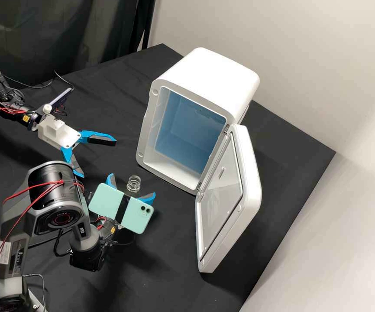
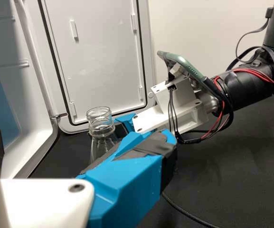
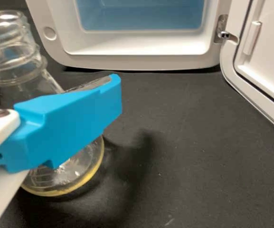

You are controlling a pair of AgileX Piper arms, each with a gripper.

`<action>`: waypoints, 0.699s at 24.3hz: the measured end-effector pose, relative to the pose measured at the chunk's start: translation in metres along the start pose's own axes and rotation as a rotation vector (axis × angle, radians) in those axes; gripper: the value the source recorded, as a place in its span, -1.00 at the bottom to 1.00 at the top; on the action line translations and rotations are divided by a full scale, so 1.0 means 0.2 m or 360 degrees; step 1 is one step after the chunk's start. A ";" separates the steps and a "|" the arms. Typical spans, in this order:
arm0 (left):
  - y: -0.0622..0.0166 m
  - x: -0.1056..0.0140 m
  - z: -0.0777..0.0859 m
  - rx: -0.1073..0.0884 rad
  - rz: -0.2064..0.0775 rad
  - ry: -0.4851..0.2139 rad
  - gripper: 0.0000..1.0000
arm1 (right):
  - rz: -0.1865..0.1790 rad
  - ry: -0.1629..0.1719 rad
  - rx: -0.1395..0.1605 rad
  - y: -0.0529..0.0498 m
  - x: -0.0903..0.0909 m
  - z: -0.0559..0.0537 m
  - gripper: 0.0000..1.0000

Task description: Place the flask in the incubator

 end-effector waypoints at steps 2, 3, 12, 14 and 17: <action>0.000 0.00 0.00 0.0000 0.0000 0.0000 1.00 | -0.0002 0.0001 0.0001 0.00 0.00 0.00 -1.00; 0.000 0.00 0.00 0.0000 0.0000 0.0000 1.00 | -0.0001 0.0001 0.0000 0.00 0.00 0.00 -1.00; 0.000 0.00 0.00 0.0000 0.0000 0.0000 1.00 | 0.0014 -0.0007 0.0005 0.00 0.00 0.00 -1.00; 0.000 0.00 0.00 0.0000 0.0000 0.0000 1.00 | 0.0012 -0.0004 0.0004 0.00 0.00 -0.01 -1.00; 0.000 0.00 0.00 0.0000 0.0000 0.0000 1.00 | 0.0014 -0.0005 0.0005 0.00 0.00 -0.01 -1.00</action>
